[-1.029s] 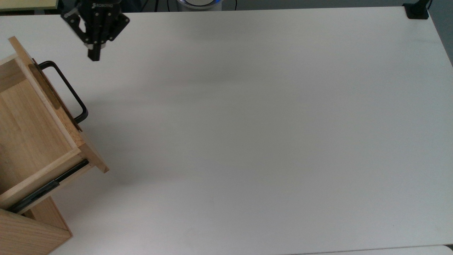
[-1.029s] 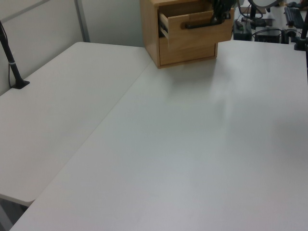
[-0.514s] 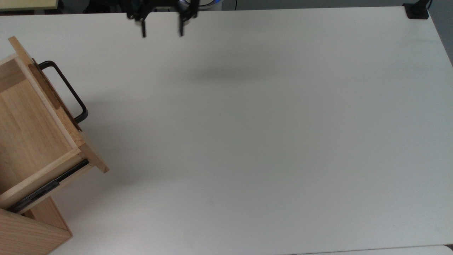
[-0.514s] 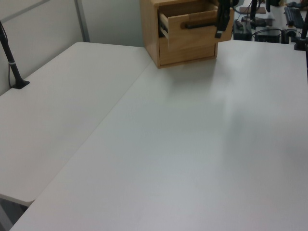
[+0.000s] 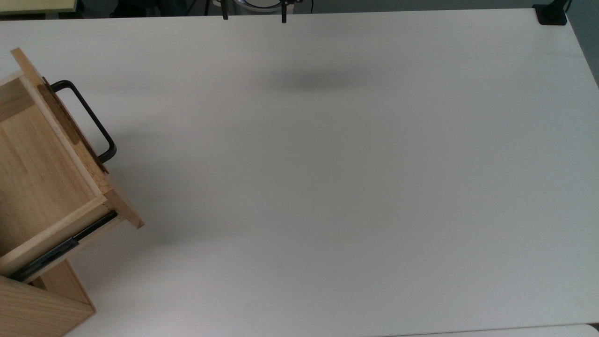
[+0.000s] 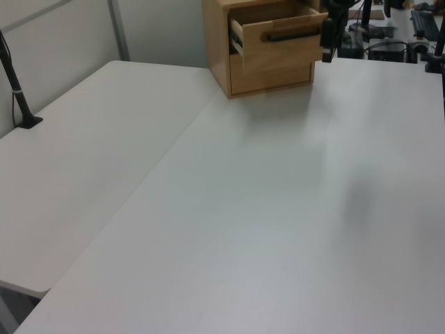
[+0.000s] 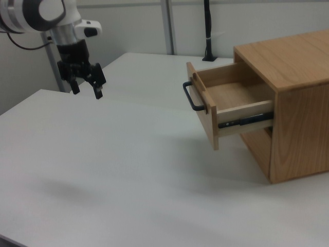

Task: Open the drawer by sliding it

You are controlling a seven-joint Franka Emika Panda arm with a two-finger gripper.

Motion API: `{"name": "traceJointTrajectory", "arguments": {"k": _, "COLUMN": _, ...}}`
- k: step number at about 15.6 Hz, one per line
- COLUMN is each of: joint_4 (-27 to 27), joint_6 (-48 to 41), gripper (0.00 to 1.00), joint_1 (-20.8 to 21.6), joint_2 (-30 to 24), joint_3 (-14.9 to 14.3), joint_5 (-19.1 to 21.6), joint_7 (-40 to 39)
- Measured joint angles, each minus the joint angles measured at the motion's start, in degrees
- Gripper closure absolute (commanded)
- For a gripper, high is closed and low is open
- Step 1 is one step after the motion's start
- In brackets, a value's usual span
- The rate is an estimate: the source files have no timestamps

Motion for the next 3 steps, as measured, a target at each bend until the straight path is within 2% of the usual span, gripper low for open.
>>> {"name": "traceJointTrajectory", "arguments": {"k": 3, "joint_4": 0.3, "joint_6": -1.5, "gripper": 0.0, "joint_1": -1.5, "joint_2": 1.6, "joint_3": -0.1, "joint_5": 0.4, "joint_7": 0.1}}
